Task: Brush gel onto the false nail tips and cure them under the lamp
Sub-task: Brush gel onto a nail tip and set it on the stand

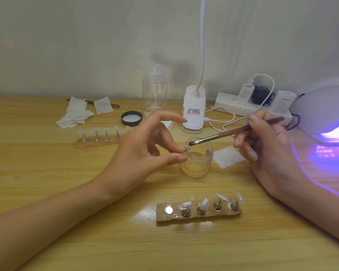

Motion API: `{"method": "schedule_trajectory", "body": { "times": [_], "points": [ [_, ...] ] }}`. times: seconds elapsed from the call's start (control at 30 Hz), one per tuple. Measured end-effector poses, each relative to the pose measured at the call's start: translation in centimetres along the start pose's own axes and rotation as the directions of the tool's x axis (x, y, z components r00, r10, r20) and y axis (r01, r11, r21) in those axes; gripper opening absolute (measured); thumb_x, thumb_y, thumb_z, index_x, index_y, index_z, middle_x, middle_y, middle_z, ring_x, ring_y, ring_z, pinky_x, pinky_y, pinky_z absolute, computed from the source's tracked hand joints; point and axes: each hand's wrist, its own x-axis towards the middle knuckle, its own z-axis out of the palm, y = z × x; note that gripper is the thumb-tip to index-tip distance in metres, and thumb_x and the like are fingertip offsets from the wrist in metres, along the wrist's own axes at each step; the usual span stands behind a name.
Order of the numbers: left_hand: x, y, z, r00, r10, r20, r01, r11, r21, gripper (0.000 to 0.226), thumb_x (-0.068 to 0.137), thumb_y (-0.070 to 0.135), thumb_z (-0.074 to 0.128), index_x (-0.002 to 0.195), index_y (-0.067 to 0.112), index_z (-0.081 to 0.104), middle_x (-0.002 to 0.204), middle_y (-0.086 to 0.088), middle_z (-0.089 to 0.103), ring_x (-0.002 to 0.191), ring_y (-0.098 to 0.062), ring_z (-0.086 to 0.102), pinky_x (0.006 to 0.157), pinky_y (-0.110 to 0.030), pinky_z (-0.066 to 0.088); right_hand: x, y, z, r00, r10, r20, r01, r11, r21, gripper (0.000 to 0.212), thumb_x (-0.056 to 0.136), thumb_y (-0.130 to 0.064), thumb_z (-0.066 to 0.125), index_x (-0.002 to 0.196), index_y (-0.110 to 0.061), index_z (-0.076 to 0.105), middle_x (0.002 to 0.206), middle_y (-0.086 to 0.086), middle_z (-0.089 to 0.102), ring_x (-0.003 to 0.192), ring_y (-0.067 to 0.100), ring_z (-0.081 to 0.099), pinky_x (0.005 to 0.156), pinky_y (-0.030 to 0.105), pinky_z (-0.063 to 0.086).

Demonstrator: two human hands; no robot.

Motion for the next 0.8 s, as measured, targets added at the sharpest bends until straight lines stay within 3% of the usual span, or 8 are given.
{"method": "schedule_trajectory", "body": {
  "times": [0.13,0.27,0.43,0.63,0.8],
  "points": [
    [-0.02,0.04,0.00,1.000,0.021,0.003,-0.021,0.999,0.035,0.053,0.077,0.023,0.081,0.125,0.029,0.058,0.080,0.003,0.069,0.084,-0.013,0.071,0.056,-0.036,0.049,-0.02,0.05,0.10,0.999,0.033,-0.002,-0.033,0.998,-0.052,0.024,0.094,-0.028,0.057,0.076,-0.017,0.045,0.058,0.009,0.063,0.035,0.008,0.033,0.041,0.014,0.032],
    [0.01,0.11,-0.01,1.000,0.027,-0.003,-0.027,0.999,0.044,0.053,0.078,0.020,0.081,0.125,0.027,0.059,0.080,0.002,0.069,0.083,-0.012,0.070,0.057,-0.044,0.049,0.13,0.04,-0.19,0.996,0.051,-0.078,-0.054,0.998,-0.044,0.022,0.095,-0.022,0.052,0.075,-0.019,0.044,0.054,0.008,0.059,0.033,0.008,0.031,0.039,0.014,0.030],
    [0.00,-0.03,-0.06,0.999,0.034,-0.003,-0.034,0.998,0.052,0.052,0.079,0.016,0.082,0.125,0.027,0.059,0.080,0.003,0.069,0.083,-0.010,0.070,0.057,-0.044,0.048,0.07,-0.01,0.11,1.000,0.013,0.015,-0.013,1.000,0.000,0.025,0.096,-0.024,0.052,0.072,-0.022,0.047,0.058,0.008,0.062,0.034,0.007,0.031,0.042,0.012,0.033],
    [0.04,-0.06,-0.04,0.999,0.042,-0.010,-0.041,0.997,0.072,0.051,0.079,0.019,0.081,0.124,0.029,0.059,0.081,0.006,0.069,0.083,-0.011,0.070,0.057,-0.042,0.050,0.11,-0.04,-0.10,0.996,0.046,-0.071,-0.049,0.998,-0.033,0.020,0.090,-0.026,0.056,0.075,-0.019,0.044,0.052,0.008,0.058,0.033,0.008,0.028,0.038,0.013,0.028],
    [0.07,-0.15,-0.07,0.999,0.050,-0.002,-0.049,0.996,0.072,0.051,0.080,0.016,0.082,0.124,0.027,0.059,0.081,0.005,0.069,0.083,-0.011,0.070,0.056,-0.040,0.049,0.01,-0.05,0.04,1.000,0.002,0.012,-0.002,1.000,-0.017,0.022,0.095,-0.026,0.051,0.075,-0.020,0.045,0.057,0.007,0.062,0.034,0.007,0.029,0.040,0.011,0.031]
  ]
}}
